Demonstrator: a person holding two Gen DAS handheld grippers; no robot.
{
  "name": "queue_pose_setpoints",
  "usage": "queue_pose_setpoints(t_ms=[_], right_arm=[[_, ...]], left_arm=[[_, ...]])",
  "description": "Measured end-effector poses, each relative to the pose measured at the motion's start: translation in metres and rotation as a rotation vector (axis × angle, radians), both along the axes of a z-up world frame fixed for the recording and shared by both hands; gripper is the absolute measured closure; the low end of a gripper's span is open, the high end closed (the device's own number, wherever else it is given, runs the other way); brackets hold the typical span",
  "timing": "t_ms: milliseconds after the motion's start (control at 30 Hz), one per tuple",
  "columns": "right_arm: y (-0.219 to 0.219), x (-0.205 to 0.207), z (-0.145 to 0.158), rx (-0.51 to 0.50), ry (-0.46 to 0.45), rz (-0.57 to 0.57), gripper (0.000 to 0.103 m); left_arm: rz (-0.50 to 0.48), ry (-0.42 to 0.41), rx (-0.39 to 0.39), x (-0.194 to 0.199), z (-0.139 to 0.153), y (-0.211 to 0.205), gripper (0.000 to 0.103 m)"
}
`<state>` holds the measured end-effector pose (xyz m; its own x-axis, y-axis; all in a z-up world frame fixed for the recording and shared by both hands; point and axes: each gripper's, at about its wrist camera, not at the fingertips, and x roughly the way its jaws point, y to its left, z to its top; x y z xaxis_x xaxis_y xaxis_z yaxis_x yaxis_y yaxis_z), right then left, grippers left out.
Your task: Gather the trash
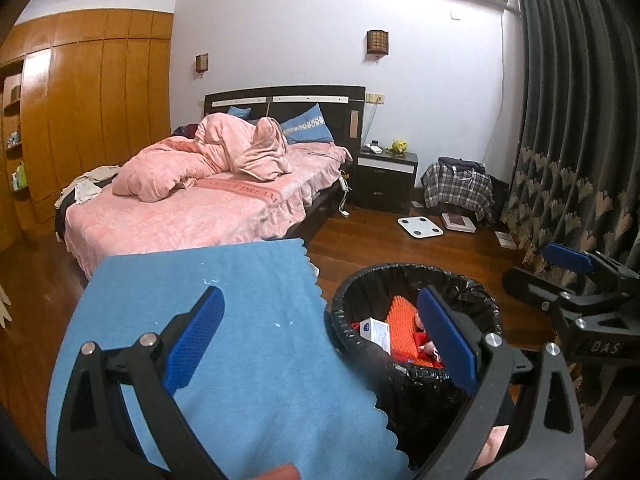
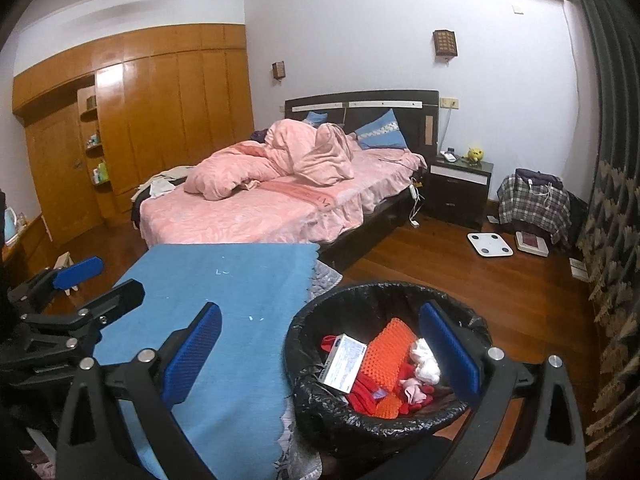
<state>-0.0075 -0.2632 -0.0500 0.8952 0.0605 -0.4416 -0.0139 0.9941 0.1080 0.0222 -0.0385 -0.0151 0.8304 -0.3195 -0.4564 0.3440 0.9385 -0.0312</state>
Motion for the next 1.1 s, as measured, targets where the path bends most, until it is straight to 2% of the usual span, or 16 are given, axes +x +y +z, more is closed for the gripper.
queue_pose_setpoints(t_ms=[333, 1100], right_arm=[[0.008, -0.005, 0.004, -0.007, -0.007, 0.014, 0.006], [0.012, -0.005, 0.004, -0.01, -0.004, 0.02, 0.006]], left_arm=[[0.012, -0.014, -0.002, -0.013, 0.004, 0.009, 0.008], [0.016, -0.01, -0.002, -0.016, 0.003, 0.013, 0.008]])
